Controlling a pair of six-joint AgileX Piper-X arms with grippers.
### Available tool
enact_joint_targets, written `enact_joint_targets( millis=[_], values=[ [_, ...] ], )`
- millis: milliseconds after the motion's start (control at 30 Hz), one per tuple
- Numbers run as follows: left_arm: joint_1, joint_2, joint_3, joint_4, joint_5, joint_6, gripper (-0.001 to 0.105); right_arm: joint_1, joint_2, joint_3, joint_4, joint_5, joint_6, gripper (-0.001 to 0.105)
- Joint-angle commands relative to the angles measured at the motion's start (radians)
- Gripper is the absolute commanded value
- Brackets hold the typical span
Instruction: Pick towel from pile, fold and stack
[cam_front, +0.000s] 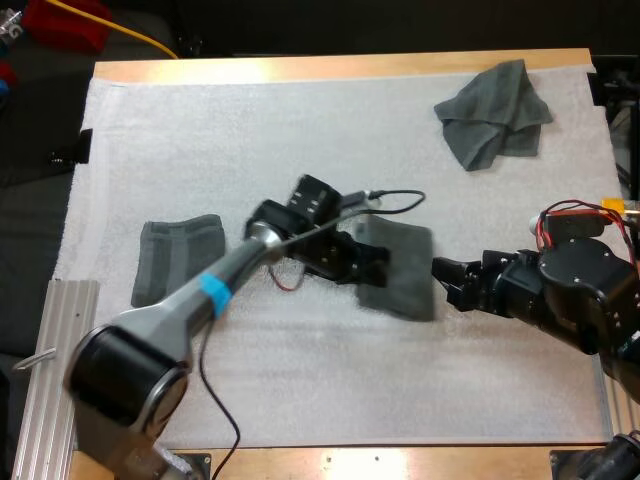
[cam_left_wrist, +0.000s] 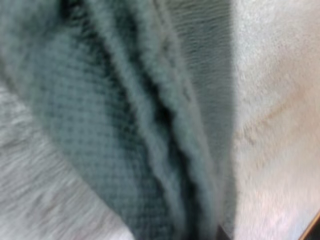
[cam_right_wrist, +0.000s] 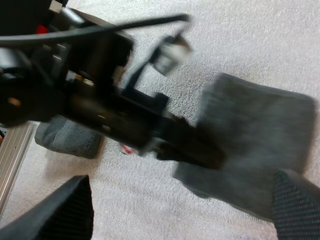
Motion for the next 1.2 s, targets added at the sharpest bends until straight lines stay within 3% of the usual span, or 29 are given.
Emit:
enact_joint_targets(
  millis=[0,67,233,500,833,1167],
  values=[
    [0.022,-0.027,-0.012,0.048,0.001,0.061,0.000,-0.003,-0.004,-0.008,0.000,0.008,-0.011,0.071],
    [0.053,-0.053,-0.026,0.131,-0.007,0.132,0.000,-0.003,-0.004,-0.008,0.000,0.008,-0.011,0.071],
    [0.154,-0.118,-0.111,0.385,-0.169,0.365,0.000,-0.003,-0.004,-0.008,0.000,0.008,-0.011,0.071],
    [0.276,-0.150,-0.250,0.612,-0.386,0.526,0.000,-0.003,-0.004,-0.008,0.000,0.008,-0.011,0.071],
    [0.412,-0.150,-0.258,0.694,-0.601,0.559,0.000,-0.003,-0.004,-0.008,0.000,0.008,-0.011,0.071],
    [0.544,-0.150,-0.237,0.679,-0.607,0.556,0.000,-0.003,-0.004,-0.008,0.000,0.008,-0.011,0.071]
  ],
)
